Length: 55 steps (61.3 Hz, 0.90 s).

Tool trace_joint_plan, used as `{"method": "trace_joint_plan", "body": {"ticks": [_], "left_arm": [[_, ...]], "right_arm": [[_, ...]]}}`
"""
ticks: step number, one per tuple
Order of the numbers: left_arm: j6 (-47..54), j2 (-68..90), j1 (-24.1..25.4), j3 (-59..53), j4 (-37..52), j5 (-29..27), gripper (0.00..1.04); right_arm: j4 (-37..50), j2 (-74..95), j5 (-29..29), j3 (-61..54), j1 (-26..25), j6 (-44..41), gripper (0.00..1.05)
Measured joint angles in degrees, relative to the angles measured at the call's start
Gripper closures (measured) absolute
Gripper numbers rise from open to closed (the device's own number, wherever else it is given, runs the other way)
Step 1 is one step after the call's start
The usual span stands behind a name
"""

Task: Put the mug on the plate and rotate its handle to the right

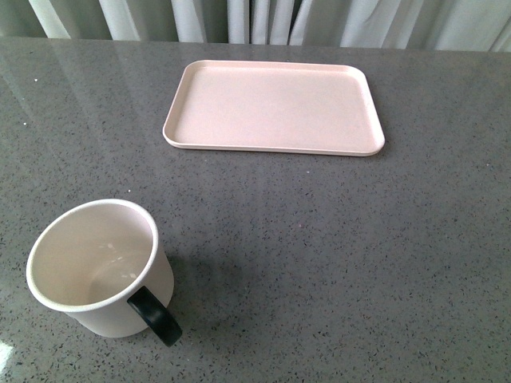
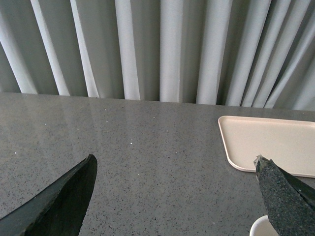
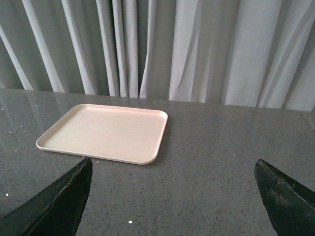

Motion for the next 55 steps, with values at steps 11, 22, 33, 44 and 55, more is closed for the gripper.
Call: {"method": "trace_joint_plan", "body": {"ticks": [11, 22, 33, 44, 55], "left_arm": [[0.0, 0.0, 0.0, 0.0, 0.0, 0.0, 0.09], [0.0, 0.0, 0.0, 0.0, 0.0, 0.0, 0.09], [0.0, 0.0, 0.0, 0.0, 0.0, 0.0, 0.09], [0.5, 2.3, 1.7, 1.9, -5.4, 6.6, 0.09], [1.4, 21.5, 5.3, 13.7, -27.0, 27.1, 0.09]], "right_arm": [[0.0, 0.0, 0.0, 0.0, 0.0, 0.0, 0.09], [0.0, 0.0, 0.0, 0.0, 0.0, 0.0, 0.09], [0.0, 0.0, 0.0, 0.0, 0.0, 0.0, 0.09], [0.0, 0.0, 0.0, 0.0, 0.0, 0.0, 0.09], [0.0, 0.0, 0.0, 0.0, 0.0, 0.0, 0.09]]}}
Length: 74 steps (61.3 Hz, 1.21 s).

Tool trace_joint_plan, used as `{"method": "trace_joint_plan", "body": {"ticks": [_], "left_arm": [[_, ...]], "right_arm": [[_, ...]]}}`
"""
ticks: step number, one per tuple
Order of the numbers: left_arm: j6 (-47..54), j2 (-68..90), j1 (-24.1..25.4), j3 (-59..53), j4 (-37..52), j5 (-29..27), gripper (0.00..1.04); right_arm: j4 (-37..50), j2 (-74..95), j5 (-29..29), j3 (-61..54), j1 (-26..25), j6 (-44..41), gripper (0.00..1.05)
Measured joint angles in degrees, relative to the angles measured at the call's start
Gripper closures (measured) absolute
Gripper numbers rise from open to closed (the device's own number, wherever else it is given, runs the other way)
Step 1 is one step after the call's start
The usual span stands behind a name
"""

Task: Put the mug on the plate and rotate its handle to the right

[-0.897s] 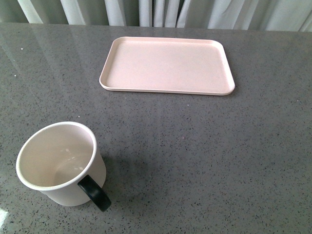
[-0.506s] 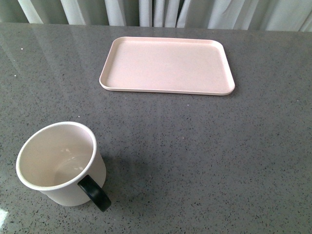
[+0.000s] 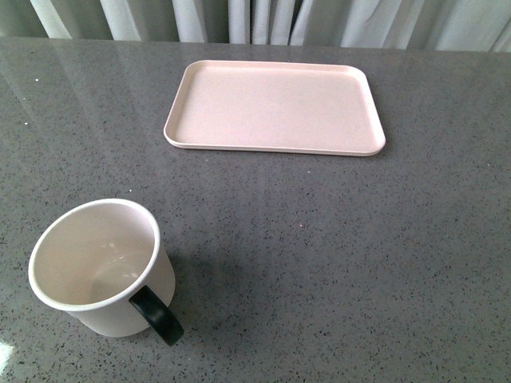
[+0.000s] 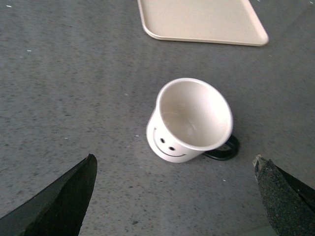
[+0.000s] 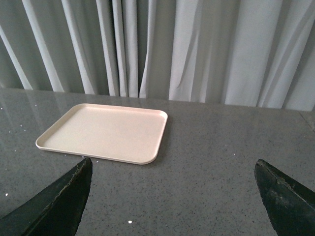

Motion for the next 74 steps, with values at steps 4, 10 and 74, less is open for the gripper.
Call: {"method": "trace_joint_plan", "body": {"ticks": [4, 10, 74], "left_arm": [[1.2, 2.6, 0.1, 1.3, 0.8, -0.9, 0.09], [4.1, 7.0, -0.4, 3.0, 3.0, -1.7, 0.09], [6.1, 48.0, -21.9, 12.4, 23.9, -12.0, 0.09]], "right_arm": [[0.0, 0.0, 0.1, 0.0, 0.0, 0.0, 0.09], [0.0, 0.0, 0.1, 0.0, 0.0, 0.0, 0.09], [0.0, 0.0, 0.0, 0.0, 0.0, 0.0, 0.09]]}}
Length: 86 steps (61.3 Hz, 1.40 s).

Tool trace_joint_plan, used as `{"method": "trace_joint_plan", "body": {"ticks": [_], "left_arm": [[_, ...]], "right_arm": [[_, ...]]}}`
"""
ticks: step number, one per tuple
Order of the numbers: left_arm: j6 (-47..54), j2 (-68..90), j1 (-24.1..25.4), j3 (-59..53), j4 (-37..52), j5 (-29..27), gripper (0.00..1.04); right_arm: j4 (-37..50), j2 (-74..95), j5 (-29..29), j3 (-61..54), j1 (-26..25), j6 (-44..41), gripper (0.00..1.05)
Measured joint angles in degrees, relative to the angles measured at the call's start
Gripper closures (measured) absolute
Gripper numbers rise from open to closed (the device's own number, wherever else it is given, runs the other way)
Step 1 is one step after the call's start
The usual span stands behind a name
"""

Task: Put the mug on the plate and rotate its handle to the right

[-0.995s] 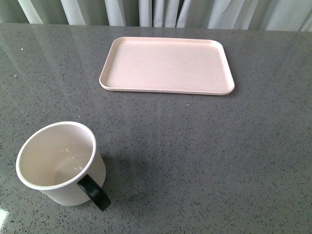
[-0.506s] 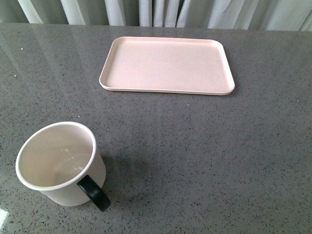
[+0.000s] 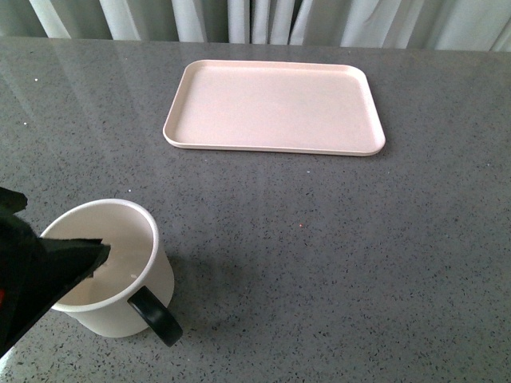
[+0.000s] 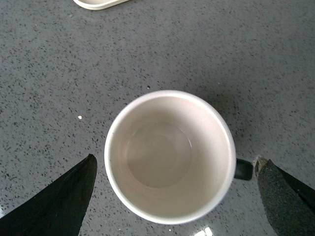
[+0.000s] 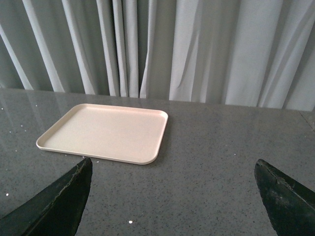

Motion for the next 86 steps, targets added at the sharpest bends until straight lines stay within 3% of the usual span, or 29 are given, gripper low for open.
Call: {"method": "trace_joint_plan", "body": {"ticks": [33, 59, 72, 84, 86], "left_arm": [[4.2, 13.3, 4.5, 5.3, 3.5, -1.8, 0.09], [5.5, 16.7, 4.7, 5.7, 4.8, -3.1, 0.09], [6.3, 17.8, 4.6, 5.7, 5.4, -3.4, 0.37], [6.4, 18.5, 4.6, 5.6, 5.5, -4.2, 0.81], [6.4, 18.6, 4.6, 5.6, 5.6, -4.2, 0.85]], "right_arm": [[0.0, 0.0, 0.0, 0.0, 0.0, 0.0, 0.09], [0.0, 0.0, 0.0, 0.0, 0.0, 0.0, 0.09], [0.0, 0.0, 0.0, 0.0, 0.0, 0.0, 0.09], [0.0, 0.0, 0.0, 0.0, 0.0, 0.0, 0.09], [0.0, 0.0, 0.0, 0.0, 0.0, 0.0, 0.09]]}}
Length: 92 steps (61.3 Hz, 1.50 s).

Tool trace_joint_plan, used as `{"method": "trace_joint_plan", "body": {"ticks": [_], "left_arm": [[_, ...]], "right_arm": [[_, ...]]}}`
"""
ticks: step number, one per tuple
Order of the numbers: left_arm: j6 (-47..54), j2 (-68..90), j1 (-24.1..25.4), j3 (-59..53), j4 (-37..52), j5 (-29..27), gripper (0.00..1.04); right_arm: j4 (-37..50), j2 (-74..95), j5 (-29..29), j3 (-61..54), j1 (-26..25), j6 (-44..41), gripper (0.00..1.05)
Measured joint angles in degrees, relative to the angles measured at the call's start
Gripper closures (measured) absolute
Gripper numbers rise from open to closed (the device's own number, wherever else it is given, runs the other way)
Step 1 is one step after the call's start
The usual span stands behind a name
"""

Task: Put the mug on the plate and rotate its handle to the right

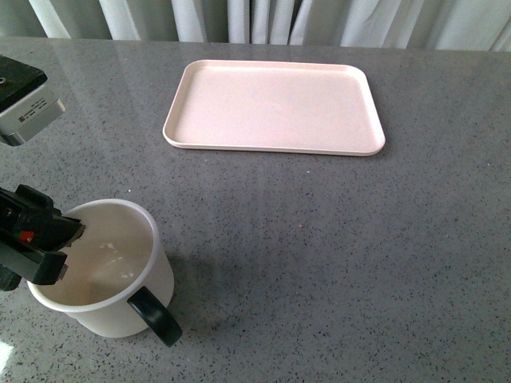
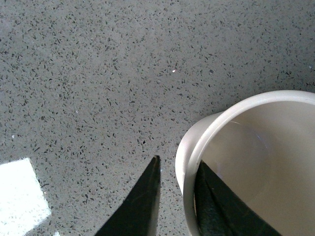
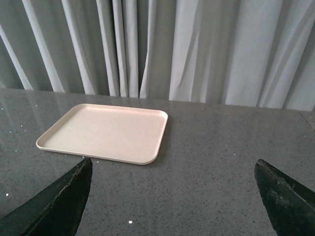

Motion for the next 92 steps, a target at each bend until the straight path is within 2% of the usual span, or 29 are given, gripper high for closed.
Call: {"method": "trace_joint_plan", "body": {"ticks": [5, 7, 27, 35, 48, 67, 78, 92], "left_arm": [[-0.1, 0.1, -0.2, 0.0, 0.1, 0.0, 1.01], [-0.2, 0.0, -0.3, 0.0, 0.1, 0.3, 1.03], [-2.1, -4.3, -3.2, 1.4, -6.3, 0.0, 1.03], [-6.4, -4.7, -6.2, 8.6, -10.4, -0.8, 1.03], [-13.1, 2.4, -10.7, 21.2, -11.8, -3.8, 1.03], [-17.1, 13.9, -15.4, 35.5, -13.7, -7.2, 1.03], [-18.3, 14.2, -17.6, 36.3, -12.9, -7.3, 1.03], [-18.4, 14.2, -17.5, 36.3, -12.9, -7.5, 1.03]], "right_arm": [[0.0, 0.0, 0.0, 0.0, 0.0, 0.0, 0.09], [0.0, 0.0, 0.0, 0.0, 0.0, 0.0, 0.09], [0.0, 0.0, 0.0, 0.0, 0.0, 0.0, 0.09], [0.0, 0.0, 0.0, 0.0, 0.0, 0.0, 0.09], [0.0, 0.0, 0.0, 0.0, 0.0, 0.0, 0.09], [0.0, 0.0, 0.0, 0.0, 0.0, 0.0, 0.09], [0.0, 0.0, 0.0, 0.0, 0.0, 0.0, 0.09], [0.0, 0.0, 0.0, 0.0, 0.0, 0.0, 0.09]]}}
